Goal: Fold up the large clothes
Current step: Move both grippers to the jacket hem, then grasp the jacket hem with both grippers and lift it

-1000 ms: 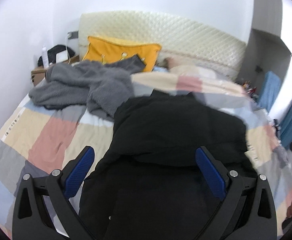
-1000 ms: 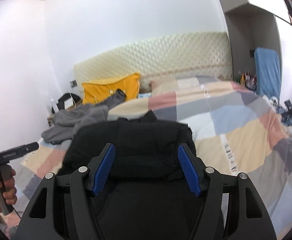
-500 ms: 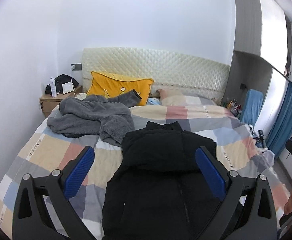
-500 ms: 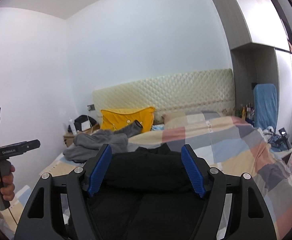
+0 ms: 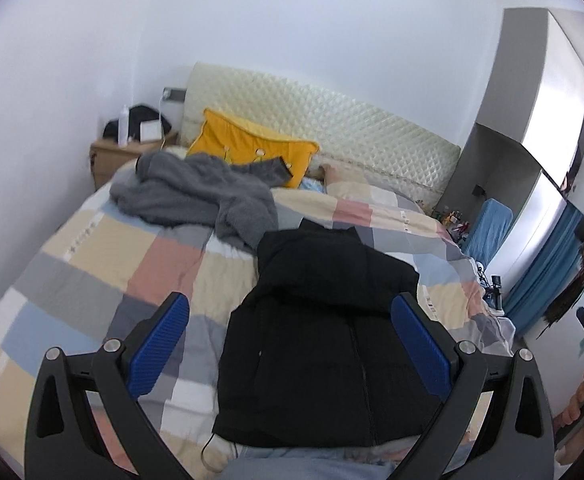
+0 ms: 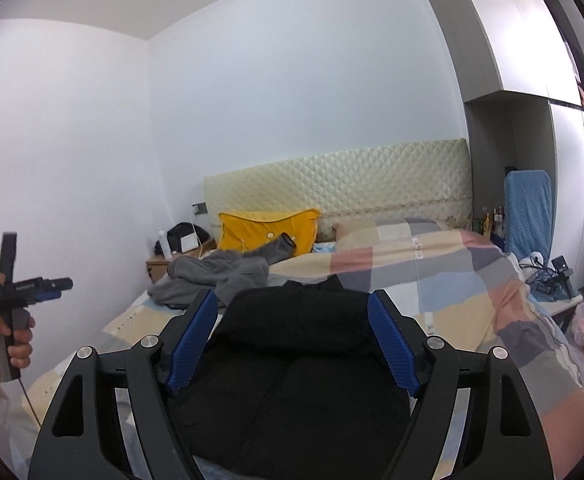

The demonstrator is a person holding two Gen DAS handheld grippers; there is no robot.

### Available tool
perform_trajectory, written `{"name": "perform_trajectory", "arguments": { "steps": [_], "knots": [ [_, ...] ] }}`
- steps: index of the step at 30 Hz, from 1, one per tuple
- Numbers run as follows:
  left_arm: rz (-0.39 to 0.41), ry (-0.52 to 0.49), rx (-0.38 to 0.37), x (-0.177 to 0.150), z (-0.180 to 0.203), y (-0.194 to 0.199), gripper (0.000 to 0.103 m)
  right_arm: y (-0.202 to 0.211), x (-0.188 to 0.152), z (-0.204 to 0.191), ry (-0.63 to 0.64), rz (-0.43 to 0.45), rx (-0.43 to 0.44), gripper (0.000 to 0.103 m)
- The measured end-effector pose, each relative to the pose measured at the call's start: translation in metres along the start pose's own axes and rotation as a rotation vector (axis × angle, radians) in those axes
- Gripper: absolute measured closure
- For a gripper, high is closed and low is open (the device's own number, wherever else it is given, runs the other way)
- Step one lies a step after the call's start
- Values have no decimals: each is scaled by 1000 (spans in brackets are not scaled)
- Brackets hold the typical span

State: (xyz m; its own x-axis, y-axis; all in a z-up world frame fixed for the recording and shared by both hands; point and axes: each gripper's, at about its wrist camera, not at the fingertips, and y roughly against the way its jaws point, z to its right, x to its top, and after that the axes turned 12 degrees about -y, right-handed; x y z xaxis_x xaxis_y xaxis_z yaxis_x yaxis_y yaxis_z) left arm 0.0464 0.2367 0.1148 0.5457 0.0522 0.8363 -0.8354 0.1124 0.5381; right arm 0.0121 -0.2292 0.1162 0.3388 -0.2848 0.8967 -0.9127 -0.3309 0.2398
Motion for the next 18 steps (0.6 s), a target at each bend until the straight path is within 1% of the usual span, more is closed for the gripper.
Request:
{"name": "perform_trajectory", "arguments": {
  "steps": [3, 5, 7, 9, 12, 15, 18],
  "knots": [
    [-27, 41, -9, -15, -19, -6, 2, 12, 7, 24, -2, -4, -33, 26],
    [-52, 62, -21, -23, -27, -14, 2, 13, 10, 41, 2, -27, -69, 26],
    [-79, 76, -34, -32, -33, -23, 2, 9, 8, 65, -17, -64, -98, 26],
    [-99, 86, -41, -44, -39, -33, 2, -3, 1, 92, -60, -120, -113, 26],
    [-139, 114, -69, -65, -48, -57, 2, -18, -21, 125, -124, -193, -106, 26],
    [-177, 147, -109, -89, -55, -83, 3, -44, -57, 156, -183, -285, -83, 27],
    [-220, 158, -151, -114, -58, -109, 4, -74, -99, 178, -233, -391, -56, 35]
  ]
}}
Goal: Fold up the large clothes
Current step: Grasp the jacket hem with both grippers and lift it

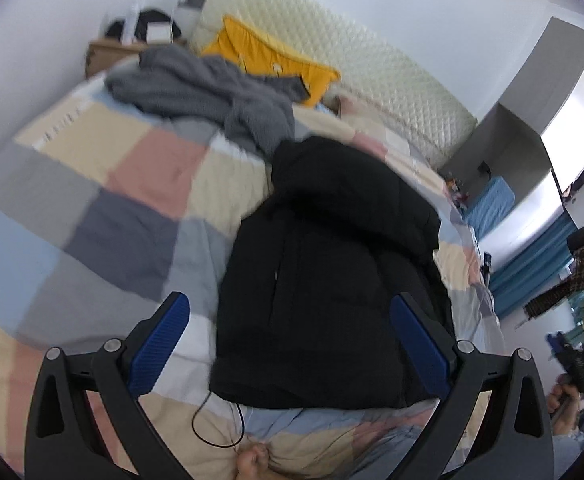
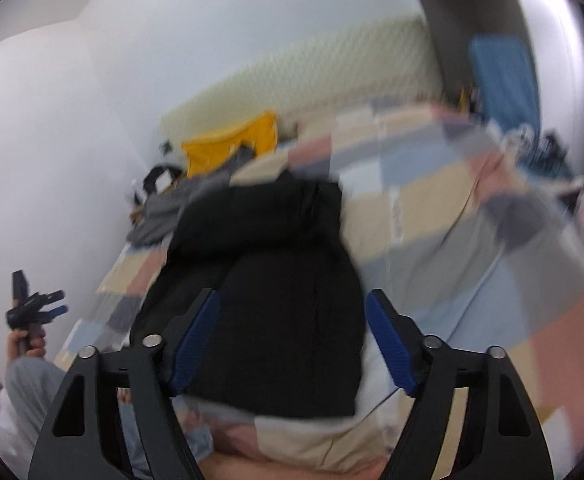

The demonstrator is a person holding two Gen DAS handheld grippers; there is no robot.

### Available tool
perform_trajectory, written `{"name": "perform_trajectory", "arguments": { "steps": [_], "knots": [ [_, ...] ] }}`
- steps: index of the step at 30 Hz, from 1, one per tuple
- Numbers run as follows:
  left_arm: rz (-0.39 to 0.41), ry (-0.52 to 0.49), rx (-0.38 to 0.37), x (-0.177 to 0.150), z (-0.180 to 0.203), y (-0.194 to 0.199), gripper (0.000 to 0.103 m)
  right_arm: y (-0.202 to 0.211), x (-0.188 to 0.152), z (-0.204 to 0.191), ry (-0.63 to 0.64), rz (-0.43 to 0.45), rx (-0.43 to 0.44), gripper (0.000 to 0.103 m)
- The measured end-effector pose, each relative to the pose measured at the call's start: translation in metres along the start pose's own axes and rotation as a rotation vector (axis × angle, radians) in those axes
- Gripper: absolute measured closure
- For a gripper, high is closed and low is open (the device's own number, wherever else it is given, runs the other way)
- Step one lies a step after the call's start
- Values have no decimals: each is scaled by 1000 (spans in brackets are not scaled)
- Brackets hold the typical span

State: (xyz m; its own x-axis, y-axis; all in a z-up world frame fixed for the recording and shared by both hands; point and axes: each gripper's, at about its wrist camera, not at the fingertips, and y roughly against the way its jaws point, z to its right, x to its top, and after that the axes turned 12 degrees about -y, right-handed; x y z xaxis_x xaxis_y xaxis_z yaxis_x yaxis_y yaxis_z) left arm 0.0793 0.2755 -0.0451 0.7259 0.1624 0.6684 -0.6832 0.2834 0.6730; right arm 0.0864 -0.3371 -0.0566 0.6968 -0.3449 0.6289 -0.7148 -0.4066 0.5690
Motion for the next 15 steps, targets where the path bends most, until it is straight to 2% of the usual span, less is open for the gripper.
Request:
{"name": "perform_trajectory", "arguments": {
  "steps": [3, 5, 8, 11, 15],
  "knots": [
    [-53, 16, -36, -20, -9, -33, 7, -34, -19, 21, -46, -72, 11, 40],
    [-87, 46, -66, -32, -17, -55, 11, -58, -34, 36, -88, -120, 23, 41],
    [-133, 110, -121, -51, -31, -85, 15, -85, -49, 52, -114, -175, -4, 41],
    [-168, 162, -134, -67, -45, -109, 16, -113, -67, 72, -168, -235, -26, 41],
    [-209, 181, -145, -85, -52, -130, 16, -137, -80, 91, -219, -277, -78, 41]
  ]
}}
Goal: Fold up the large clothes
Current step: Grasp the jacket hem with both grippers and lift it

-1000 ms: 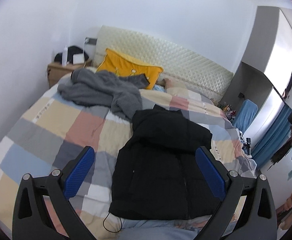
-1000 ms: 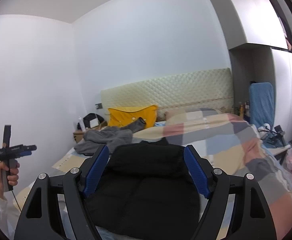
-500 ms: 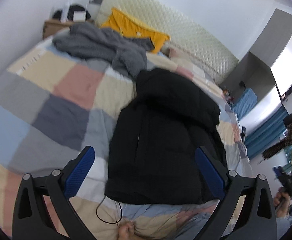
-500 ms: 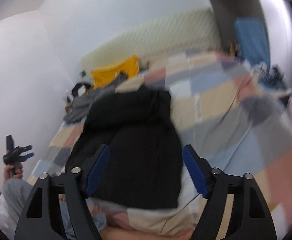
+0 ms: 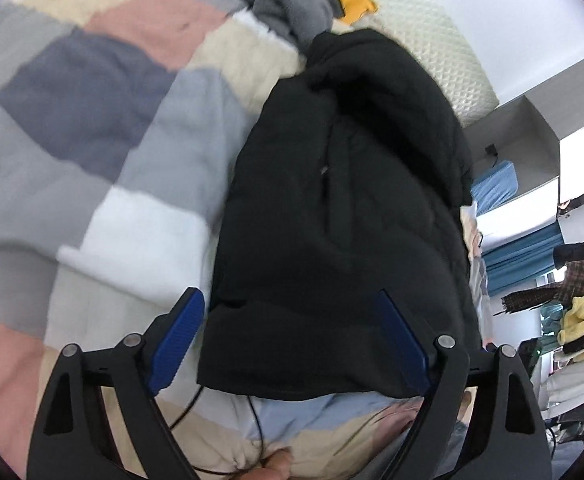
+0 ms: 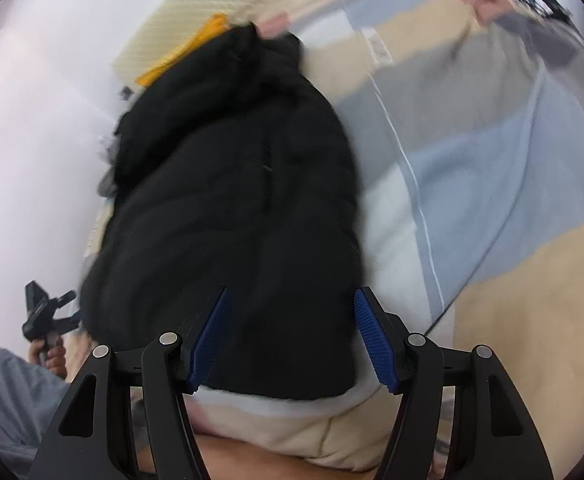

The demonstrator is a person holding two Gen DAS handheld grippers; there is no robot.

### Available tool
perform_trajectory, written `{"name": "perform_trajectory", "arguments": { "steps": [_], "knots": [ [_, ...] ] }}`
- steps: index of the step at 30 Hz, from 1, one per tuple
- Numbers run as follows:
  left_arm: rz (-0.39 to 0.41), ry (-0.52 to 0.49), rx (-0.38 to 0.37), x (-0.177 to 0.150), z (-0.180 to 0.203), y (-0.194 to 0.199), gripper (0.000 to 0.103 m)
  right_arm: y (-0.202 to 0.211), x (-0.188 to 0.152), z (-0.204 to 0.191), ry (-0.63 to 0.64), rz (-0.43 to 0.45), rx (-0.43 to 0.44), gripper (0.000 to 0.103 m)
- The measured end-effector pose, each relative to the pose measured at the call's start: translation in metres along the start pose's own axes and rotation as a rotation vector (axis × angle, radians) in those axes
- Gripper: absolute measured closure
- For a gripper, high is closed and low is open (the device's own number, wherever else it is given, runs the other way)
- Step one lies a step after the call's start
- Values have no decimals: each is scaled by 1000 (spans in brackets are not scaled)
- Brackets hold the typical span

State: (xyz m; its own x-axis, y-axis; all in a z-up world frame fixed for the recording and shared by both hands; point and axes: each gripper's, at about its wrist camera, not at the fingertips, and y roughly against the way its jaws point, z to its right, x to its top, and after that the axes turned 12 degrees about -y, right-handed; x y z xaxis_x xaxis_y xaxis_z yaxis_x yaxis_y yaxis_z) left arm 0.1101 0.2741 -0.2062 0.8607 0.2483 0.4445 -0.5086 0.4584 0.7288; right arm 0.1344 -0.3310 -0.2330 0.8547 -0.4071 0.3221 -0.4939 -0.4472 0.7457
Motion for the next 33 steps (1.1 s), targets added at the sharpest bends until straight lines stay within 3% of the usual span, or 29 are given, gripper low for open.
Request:
{"name": "perform_trajectory", "arguments": {
  "steps": [6, 9, 12, 15, 18, 22, 25, 27, 29, 33],
  "knots": [
    [-43, 14, 11, -6, -10, -22, 16, -14, 0, 6, -59, 3, 22, 39],
    [-56, 3, 0, -8, -9, -31, 16, -16, -4, -8, -60, -25, 111, 39],
    [-54, -20, -63, -9, -1, -34, 16, -12, -11, -27, 4, -11, 121, 39],
    [-30, -43, -143, -11, 11, -26, 16, -8, -11, -40, 40, 0, 194, 38],
    [-3, -16, -234, -10, 10, -22, 16, -12, -9, -34, 34, -12, 191, 33],
    [-67, 9, -196, -10, 0, -40, 19, -32, -5, -17, -40, -58, 169, 33],
    [-88, 32, -214, -8, -3, -48, 21, -37, -7, -21, -31, -64, 180, 33],
    [-92, 37, -242, -4, 1, -48, 22, -32, -9, -32, -9, -50, 223, 41],
    [-95, 42, -285, 0, 8, -48, 41, -27, -9, -41, 6, -38, 246, 52],
    [-102, -2, -339, 12, 33, -47, 52, -16, -3, -57, 12, -9, 238, 83]
  ]
}}
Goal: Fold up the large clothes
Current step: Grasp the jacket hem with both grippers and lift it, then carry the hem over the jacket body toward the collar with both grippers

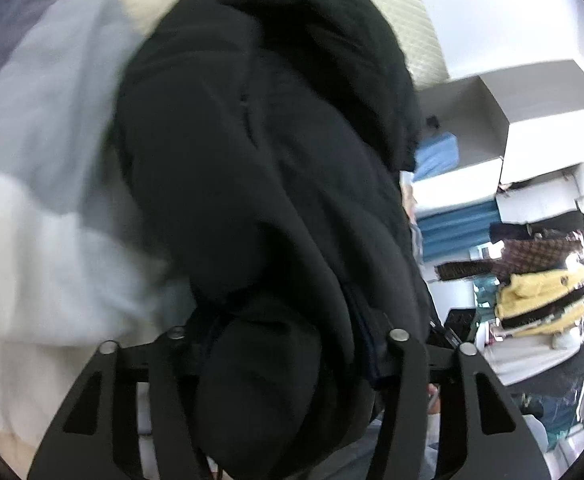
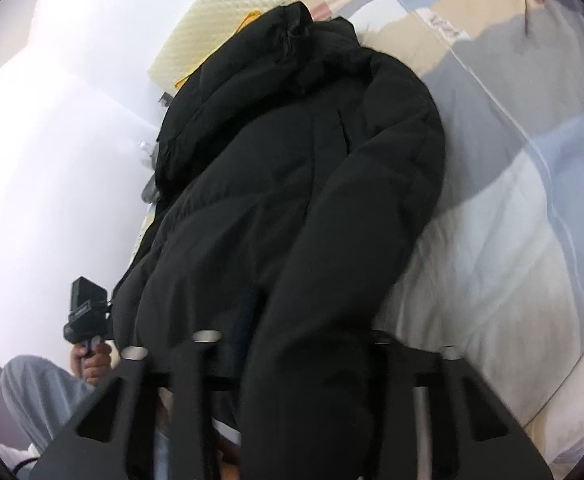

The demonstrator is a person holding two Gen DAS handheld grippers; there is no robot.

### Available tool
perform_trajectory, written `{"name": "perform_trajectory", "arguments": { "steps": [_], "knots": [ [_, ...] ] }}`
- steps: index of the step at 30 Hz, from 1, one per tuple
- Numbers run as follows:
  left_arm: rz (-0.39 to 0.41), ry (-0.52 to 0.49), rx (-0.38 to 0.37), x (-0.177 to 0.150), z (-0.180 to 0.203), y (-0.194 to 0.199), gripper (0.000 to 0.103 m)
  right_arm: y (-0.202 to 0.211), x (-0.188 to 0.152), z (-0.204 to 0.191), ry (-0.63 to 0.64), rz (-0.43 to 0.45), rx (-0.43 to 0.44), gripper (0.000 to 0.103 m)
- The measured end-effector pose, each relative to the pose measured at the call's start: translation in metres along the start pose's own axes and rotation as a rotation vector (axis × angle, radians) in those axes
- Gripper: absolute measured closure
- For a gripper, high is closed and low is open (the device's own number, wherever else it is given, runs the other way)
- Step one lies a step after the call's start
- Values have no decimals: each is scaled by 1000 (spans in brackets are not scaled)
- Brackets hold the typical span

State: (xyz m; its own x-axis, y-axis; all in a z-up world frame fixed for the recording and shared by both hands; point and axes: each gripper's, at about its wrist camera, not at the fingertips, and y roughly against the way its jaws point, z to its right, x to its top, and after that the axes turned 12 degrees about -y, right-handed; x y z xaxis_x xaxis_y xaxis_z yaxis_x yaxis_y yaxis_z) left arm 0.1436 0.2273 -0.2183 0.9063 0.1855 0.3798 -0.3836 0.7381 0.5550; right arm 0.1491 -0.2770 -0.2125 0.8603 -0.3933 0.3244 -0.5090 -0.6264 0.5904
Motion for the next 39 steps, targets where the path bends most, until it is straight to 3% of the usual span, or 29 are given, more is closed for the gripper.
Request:
{"name": "perform_trajectory", "arguments": {
  "steps": [5, 8, 13, 20, 30, 39],
  "knots": [
    [-13, -40, 57, 14, 24, -4, 80, 21, 9, -34, 34, 57, 33, 93],
    [40, -48, 29, 26, 38, 15, 85, 42, 15, -52, 45, 107, 70, 94],
    [125, -89, 1, 49, 69, 57, 88, 63, 18, -84, 80, 146, 136, 95],
    [178, -118, 10, 65, 101, 76, 88, 92, 18, -116, 115, 184, 175, 95],
    [301, -128, 27, 53, 118, 132, 89, 147, 2, -149, 159, 254, 230, 95],
    [376, -132, -14, 35, 134, 179, 89, 201, -27, -171, 204, 314, 277, 95]
  ]
}}
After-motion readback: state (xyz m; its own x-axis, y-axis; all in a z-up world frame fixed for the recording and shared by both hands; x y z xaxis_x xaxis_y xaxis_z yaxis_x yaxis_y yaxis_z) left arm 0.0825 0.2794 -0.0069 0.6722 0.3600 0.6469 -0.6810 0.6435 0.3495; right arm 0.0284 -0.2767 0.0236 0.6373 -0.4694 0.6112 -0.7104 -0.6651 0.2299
